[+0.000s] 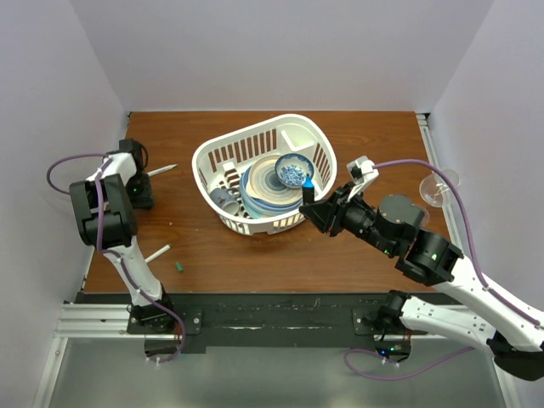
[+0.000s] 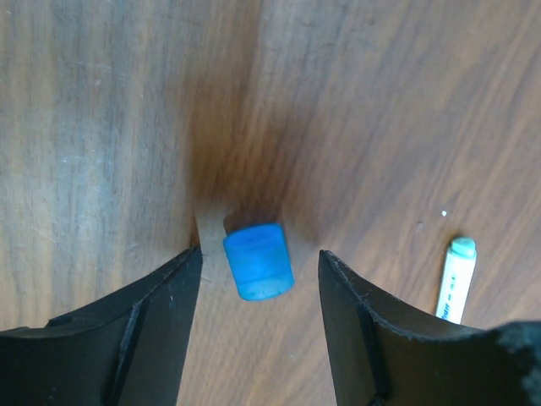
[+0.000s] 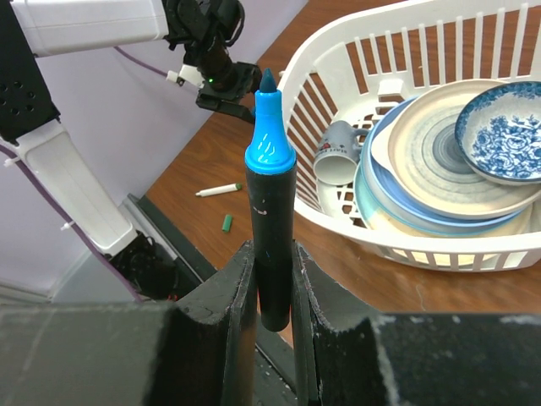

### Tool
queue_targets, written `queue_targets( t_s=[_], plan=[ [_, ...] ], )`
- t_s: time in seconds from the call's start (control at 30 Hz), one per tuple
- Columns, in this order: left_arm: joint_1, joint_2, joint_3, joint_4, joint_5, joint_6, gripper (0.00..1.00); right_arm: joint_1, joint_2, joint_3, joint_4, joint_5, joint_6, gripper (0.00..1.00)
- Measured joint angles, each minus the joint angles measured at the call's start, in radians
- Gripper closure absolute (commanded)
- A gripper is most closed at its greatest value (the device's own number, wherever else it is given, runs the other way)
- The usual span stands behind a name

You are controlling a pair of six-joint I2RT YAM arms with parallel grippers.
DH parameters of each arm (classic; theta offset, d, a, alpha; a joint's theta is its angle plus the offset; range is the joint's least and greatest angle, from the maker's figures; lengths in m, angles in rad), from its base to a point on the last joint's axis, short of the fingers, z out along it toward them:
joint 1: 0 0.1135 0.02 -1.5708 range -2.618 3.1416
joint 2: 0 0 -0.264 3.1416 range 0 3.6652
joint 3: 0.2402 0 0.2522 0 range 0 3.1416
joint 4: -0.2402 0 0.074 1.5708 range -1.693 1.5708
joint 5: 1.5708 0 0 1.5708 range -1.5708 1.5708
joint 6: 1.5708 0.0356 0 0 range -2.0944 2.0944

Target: Insert the pens into the pen caps

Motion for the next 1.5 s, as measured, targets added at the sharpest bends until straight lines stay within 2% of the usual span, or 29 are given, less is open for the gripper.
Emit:
queue_targets(
  t_s=[0.33,0.73,0.87,0.93,1.07,1.33,1.5],
  plan=[
    [0.003,0.027,0.027,-0.039,0.004,0.000,0.50,0.000,0.018,0.000,0.001,0.016,-0.024,1.00],
    [0.006,0.072,0.091,-0.110,0.016,0.042,0.71,0.000,0.018,0.000,0.001,0.036,-0.034,1.00],
    [0.006,0.065,0.077,-0.099,0.016,0.056,0.83,0.000,0.016,0.000,0.000,0.038,-0.034,1.00],
    [0.006,0.045,0.049,-0.076,0.015,0.068,0.87,0.000,0.016,0.000,-0.002,0.039,-0.034,1.00],
    [0.006,-0.002,-0.020,-0.037,0.015,0.093,1.00,0.000,0.015,0.000,-0.008,0.039,-0.030,1.00],
    [0.006,-0.091,-0.135,-0.016,0.033,0.191,1.00,0.000,0.016,0.000,-0.026,0.038,-0.002,1.00],
    [0.002,-0.194,-0.167,-0.022,0.053,0.309,1.00,0.000,0.032,0.000,-0.029,0.024,0.019,1.00]
  ],
)
